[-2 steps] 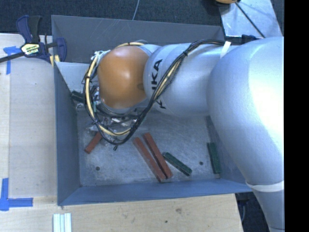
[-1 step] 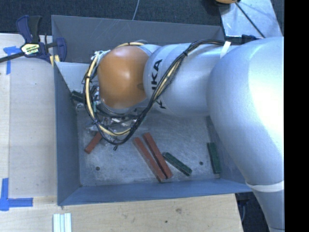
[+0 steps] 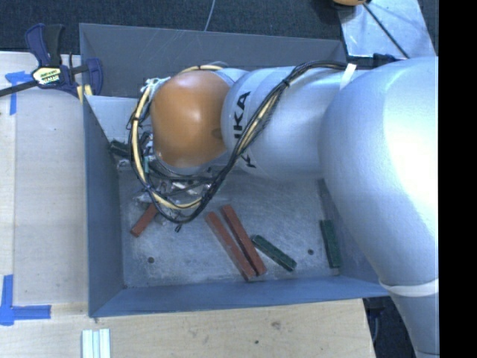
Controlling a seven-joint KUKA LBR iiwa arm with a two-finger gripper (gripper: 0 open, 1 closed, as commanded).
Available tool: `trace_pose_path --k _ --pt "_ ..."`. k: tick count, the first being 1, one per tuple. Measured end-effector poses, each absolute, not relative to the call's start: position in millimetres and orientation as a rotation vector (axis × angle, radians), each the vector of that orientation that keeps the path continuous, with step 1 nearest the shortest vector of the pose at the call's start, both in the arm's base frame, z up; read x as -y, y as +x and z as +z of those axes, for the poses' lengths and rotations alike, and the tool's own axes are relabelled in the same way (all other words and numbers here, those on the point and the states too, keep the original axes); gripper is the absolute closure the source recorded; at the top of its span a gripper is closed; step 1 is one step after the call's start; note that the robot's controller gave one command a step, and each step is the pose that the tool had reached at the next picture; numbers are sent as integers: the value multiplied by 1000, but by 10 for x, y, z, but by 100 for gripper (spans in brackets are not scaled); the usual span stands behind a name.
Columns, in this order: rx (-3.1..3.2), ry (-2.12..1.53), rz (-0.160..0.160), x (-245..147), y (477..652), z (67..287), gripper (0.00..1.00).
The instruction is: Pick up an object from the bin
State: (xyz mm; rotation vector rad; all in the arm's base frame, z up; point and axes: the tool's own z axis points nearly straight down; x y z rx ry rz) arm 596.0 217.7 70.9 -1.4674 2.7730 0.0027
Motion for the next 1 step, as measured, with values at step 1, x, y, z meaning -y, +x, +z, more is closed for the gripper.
trace_pose_path --k 1 --pt "-2777 -1467 4 -2173 5950 741 100"
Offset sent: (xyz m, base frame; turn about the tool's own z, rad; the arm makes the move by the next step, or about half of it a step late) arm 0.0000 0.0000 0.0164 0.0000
